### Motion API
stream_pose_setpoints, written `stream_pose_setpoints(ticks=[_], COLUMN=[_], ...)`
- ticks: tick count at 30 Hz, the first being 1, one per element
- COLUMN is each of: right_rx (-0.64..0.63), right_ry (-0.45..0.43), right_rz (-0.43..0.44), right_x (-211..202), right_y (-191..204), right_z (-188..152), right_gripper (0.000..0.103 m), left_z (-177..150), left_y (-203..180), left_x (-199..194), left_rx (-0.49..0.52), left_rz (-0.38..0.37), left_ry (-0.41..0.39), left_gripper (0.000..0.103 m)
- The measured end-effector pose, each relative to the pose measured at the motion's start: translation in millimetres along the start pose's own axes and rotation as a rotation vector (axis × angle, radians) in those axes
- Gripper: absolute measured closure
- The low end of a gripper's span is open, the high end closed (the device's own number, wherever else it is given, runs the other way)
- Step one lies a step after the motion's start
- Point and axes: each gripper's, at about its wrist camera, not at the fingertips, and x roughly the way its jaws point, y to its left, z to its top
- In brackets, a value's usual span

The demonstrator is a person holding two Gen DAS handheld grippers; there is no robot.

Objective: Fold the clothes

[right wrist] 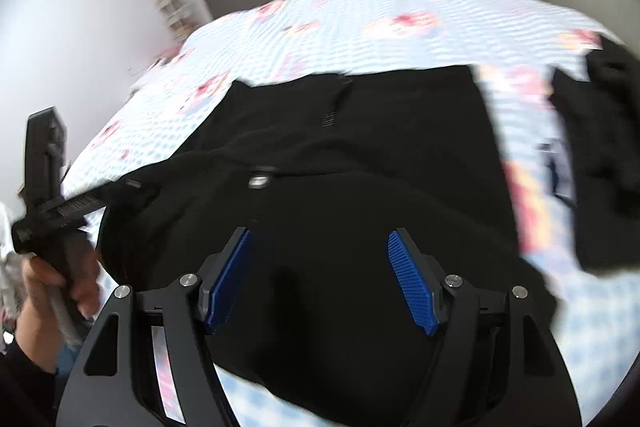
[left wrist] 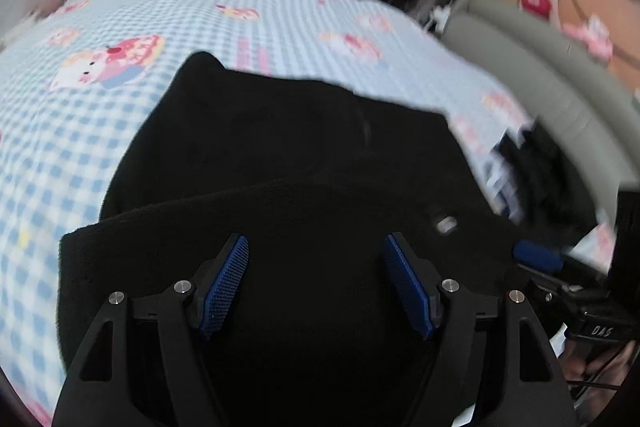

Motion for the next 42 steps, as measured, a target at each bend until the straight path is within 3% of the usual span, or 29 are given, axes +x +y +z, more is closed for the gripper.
stream_pose_setpoints(ticks=[2, 5, 10, 12, 13, 15, 18, 21, 23, 25, 27, 28, 30, 32, 33, 34, 36, 38, 42], right_rx=[-0.034, -0.023, 0.012, 0.016, 0.019, 0.038, 0.048, 0.044, 0.050, 0.051, 0.047, 0.042, 0.038, 0.062, 0.120, 0.185, 0.372, 0.383, 0.409], right_ry=[0.033, 0.069, 0.084, 0.095, 0.091, 0.062, 0.015, -0.048, -0.092, -0.144, -0.182, -0.191, -0.177, -0.080, -0.064, -0.056, -0.134, -0.151, -0.141], right_rz=[-0.010, 0.061, 0.081, 0.079, 0.067, 0.013, -0.064, -0.123, -0.183, -0.279, -0.358, -0.386, -0.410, -0.372, -0.314, -0.249, -0.127, -0.136, -0.136], right_x=[33.0, 73.3, 71.3, 67.6, 61.2, 48.9, 18.7, -13.3, -31.5, -49.2, -60.7, -62.3, -63.3, -31.3, -19.1, -8.7, -9.5, -16.1, -24.4], right_y=[0.2, -16.3, -25.4, -24.4, -26.3, -31.3, -33.9, -30.2, -32.2, -37.2, -45.1, -51.1, -65.3, -84.8, -99.6, -115.3, -145.0, -148.0, -153.0], right_z=[-4.4, -22.2, -24.1, -22.9, -24.1, -25.4, -42.8, -58.2, -58.0, -52.8, -46.4, -42.4, -39.1, -42.9, -53.5, -65.4, -85.6, -83.0, -77.1], right_gripper=[0.028, 0.022, 0.021, 0.025, 0.032, 0.037, 0.038, 0.035, 0.032, 0.014, 0.006, 0.000, 0.000, 0.001, 0.001, 0.001, 0.002, 0.003, 0.006], left_z=[-12.2, -22.4, -17.4, -16.2, -17.9, -30.7, -52.3, -54.4, -43.3, -31.2, -18.8, -14.5, -12.2, -19.7, -28.6, -40.6, -59.3, -62.5, -57.5], left_y=[8.1, 12.6, 6.4, 8.6, 10.7, 18.4, 17.2, 5.3, -7.3, -11.9, -7.0, -0.6, 20.3, 49.2, 68.5, 91.3, 131.3, 143.0, 134.5], left_x=[29.5, 37.7, 40.3, 30.1, 23.4, 4.7, -19.7, -34.0, -51.3, -72.2, -84.2, -82.0, -58.0, -26.1, -15.7, -16.1, -34.6, -49.7, -59.3], left_rx=[-0.010, -0.022, -0.016, -0.031, -0.045, -0.096, -0.132, -0.068, -0.005, 0.029, 0.037, 0.038, 0.037, -0.050, -0.153, -0.288, -0.536, -0.590, -0.519], left_rz=[0.030, 0.017, 0.057, 0.075, 0.090, 0.129, 0.124, 0.169, 0.199, 0.212, 0.204, 0.211, 0.269, 0.309, 0.267, 0.182, 0.014, 0.004, 0.118], left_ry=[0.059, 0.037, 0.076, 0.065, 0.052, -0.007, -0.117, -0.126, -0.180, -0.275, -0.335, -0.324, -0.203, -0.065, -0.027, -0.031, -0.132, -0.196, -0.192], left_gripper=[0.029, 0.029, 0.026, 0.032, 0.039, 0.046, 0.047, 0.038, 0.029, 0.019, 0.005, 0.000, 0.000, 0.000, 0.000, 0.001, 0.003, 0.003, 0.009])
